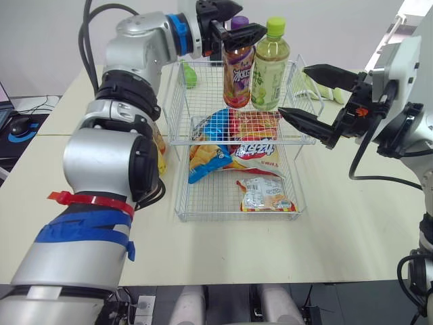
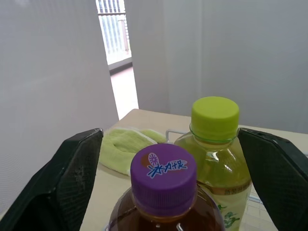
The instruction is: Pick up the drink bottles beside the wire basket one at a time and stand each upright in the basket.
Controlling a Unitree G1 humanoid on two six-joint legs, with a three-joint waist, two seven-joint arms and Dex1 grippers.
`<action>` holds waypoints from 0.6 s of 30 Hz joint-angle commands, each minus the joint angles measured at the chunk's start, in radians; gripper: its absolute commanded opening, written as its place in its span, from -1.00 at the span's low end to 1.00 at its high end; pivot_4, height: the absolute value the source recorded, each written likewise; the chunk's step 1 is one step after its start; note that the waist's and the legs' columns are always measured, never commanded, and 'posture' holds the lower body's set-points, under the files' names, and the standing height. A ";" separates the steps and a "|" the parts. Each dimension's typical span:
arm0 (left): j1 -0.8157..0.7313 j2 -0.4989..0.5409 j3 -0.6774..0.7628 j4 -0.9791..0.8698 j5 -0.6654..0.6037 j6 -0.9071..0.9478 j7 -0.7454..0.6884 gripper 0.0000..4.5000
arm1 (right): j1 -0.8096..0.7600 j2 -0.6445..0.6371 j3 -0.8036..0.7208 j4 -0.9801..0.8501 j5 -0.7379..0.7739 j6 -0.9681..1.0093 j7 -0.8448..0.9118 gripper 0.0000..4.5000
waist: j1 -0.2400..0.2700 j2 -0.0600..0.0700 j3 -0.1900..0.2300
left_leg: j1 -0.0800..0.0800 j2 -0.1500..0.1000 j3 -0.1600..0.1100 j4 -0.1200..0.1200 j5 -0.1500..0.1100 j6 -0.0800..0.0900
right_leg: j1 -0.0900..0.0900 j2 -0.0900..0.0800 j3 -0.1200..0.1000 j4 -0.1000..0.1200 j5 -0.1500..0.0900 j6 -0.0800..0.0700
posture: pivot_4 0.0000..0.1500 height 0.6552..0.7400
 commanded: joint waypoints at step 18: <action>0.478 0.505 0.282 -0.743 -0.121 0.331 0.180 0.99 | -0.149 0.073 0.089 0.150 0.002 -0.107 0.186 1.00 | -0.024 0.001 -0.001 | 0.001 0.003 -0.001 0.000 0.000 -0.001 | 0.000 0.000 0.001 0.001 0.000 0.000 | 1.00 1.00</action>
